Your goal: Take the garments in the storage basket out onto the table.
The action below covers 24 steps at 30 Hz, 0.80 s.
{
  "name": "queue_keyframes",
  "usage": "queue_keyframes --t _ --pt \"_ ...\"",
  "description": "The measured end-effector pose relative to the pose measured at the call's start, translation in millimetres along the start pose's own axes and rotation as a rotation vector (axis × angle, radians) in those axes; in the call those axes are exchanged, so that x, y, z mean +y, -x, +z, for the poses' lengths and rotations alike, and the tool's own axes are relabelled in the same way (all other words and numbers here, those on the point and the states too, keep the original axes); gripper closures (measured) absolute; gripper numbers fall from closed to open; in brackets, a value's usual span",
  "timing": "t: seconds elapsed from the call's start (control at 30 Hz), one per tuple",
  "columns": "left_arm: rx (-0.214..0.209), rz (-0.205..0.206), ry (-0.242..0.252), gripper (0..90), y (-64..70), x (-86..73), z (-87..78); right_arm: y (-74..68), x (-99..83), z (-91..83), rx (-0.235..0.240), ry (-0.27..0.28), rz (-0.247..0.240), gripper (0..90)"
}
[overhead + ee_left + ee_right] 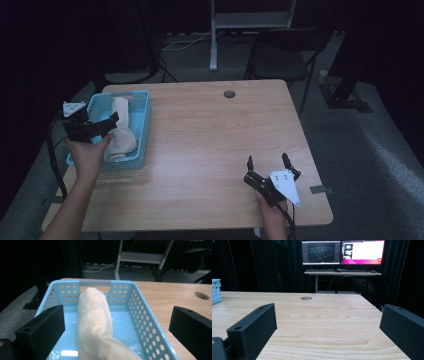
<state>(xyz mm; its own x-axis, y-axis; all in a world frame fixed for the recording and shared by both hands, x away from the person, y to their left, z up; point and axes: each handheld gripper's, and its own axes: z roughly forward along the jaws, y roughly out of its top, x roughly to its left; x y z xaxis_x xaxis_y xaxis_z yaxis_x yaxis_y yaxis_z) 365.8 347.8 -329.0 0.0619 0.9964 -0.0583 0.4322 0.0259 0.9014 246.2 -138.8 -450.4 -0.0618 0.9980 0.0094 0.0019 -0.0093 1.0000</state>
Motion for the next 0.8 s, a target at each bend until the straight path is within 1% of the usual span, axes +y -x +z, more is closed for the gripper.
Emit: queue_keyframes --t 0.1,0.13,0.17,0.2,0.27,0.3,0.4,0.43,0.57,0.63,0.7,0.73,0.8 --pt "-0.001 -0.003 0.007 0.0 0.2 3.1 1.8 0.0 0.0 0.0 0.001 0.0 0.0 0.2" --pt "0.001 -0.01 0.01 0.0 0.0 3.5 2.8 0.0 0.0 0.0 0.001 0.0 0.0 0.2" --pt "-0.001 -0.016 0.004 0.0 -0.5 3.8 3.6 0.0 0.0 0.0 0.001 0.0 0.0 0.2" --pt "0.014 -0.036 -0.02 0.0 -1.8 3.2 8.4 0.0 0.0 0.0 0.001 0.0 0.0 0.2" --pt "0.017 -0.039 -0.028 0.0 -2.7 2.8 10.1 0.0 0.0 0.0 0.001 0.0 0.0 0.2" --pt "0.017 -0.043 -0.044 0.0 -3.7 1.9 12.9 0.0 0.0 0.0 0.002 0.0 0.0 0.2" --pt "0.017 -0.053 -0.07 0.0 -4.8 0.8 18.5 0.0 0.0 0.0 0.003 0.0 0.0 0.2" --pt "0.019 -0.057 -0.074 0.0 -5.4 0.6 20.1 0.0 0.0 0.0 0.003 0.0 0.0 0.2" --pt "0.002 -0.08 -0.082 0.0 -10.6 1.6 23.8 0.0 0.0 0.0 0.003 0.0 0.0 0.2" --pt "0.011 -0.091 -0.079 0.0 -14.5 2.2 24.0 0.0 0.0 0.0 0.003 0.0 0.0 0.2" --pt "0.01 -0.114 -0.084 0.0 -16.8 3.0 25.1 0.0 0.0 0.0 0.003 0.0 0.0 0.2" --pt "0.009 -0.108 -0.091 0.0 -17.1 3.8 25.8 0.0 0.0 0.0 0.003 0.0 0.0 0.2" --pt "0.043 -0.053 -0.125 0.0 -12.9 8.6 28.8 0.0 0.0 0.0 0.003 0.0 0.0 0.2"
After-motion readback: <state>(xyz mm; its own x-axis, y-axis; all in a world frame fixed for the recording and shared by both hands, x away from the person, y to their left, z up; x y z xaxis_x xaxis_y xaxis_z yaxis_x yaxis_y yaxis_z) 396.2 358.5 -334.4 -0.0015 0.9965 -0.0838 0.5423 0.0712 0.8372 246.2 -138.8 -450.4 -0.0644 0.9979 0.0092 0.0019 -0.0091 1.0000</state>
